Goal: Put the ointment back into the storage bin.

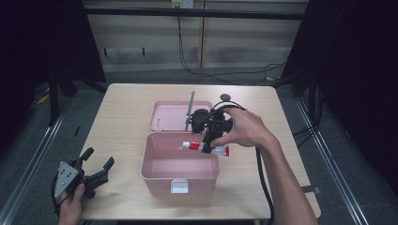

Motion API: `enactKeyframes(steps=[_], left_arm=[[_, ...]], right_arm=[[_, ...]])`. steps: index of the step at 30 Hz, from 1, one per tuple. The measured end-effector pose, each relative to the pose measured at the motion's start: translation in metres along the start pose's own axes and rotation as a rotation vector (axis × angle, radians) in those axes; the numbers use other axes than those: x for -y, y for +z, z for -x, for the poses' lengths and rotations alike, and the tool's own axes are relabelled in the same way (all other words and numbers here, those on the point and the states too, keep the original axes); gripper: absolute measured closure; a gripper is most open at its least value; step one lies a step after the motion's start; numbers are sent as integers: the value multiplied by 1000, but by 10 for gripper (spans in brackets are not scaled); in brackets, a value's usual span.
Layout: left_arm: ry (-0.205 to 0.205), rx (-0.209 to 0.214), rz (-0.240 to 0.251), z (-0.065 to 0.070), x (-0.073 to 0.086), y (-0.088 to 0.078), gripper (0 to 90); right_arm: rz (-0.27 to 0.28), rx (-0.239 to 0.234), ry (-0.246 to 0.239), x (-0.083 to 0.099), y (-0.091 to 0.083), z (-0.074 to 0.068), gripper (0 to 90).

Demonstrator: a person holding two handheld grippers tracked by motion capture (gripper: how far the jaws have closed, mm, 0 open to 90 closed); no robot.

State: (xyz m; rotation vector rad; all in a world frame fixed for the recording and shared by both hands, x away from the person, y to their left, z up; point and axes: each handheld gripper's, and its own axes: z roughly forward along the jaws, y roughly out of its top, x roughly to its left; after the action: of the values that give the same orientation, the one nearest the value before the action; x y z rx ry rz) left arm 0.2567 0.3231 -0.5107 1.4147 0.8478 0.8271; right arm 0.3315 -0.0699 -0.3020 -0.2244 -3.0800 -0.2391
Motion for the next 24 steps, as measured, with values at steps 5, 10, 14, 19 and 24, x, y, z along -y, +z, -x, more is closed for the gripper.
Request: enactKeyframes(steps=[5, 10, 14, 19, 24], left_arm=[[0, 0, 0, 0, 0, 0, 156], [0, 0, 0, 0, 0, 0, 156], [0, 0, 0, 0, 0, 0, 156], [0, 0, 1, 0, 0, 0, 156], [0, 0, 0, 0, 0, 0, 156]], right_arm=[[11, -13, -11, -11, 4, 1, 708], [35, -21, -5, -18, 10, 7, 709], [32, -19, -15, -23, 14, 10, 709], [30, -15, -30, -33, 18, 11, 709], [11, -14, -25, -40, 30, 17, 710]])
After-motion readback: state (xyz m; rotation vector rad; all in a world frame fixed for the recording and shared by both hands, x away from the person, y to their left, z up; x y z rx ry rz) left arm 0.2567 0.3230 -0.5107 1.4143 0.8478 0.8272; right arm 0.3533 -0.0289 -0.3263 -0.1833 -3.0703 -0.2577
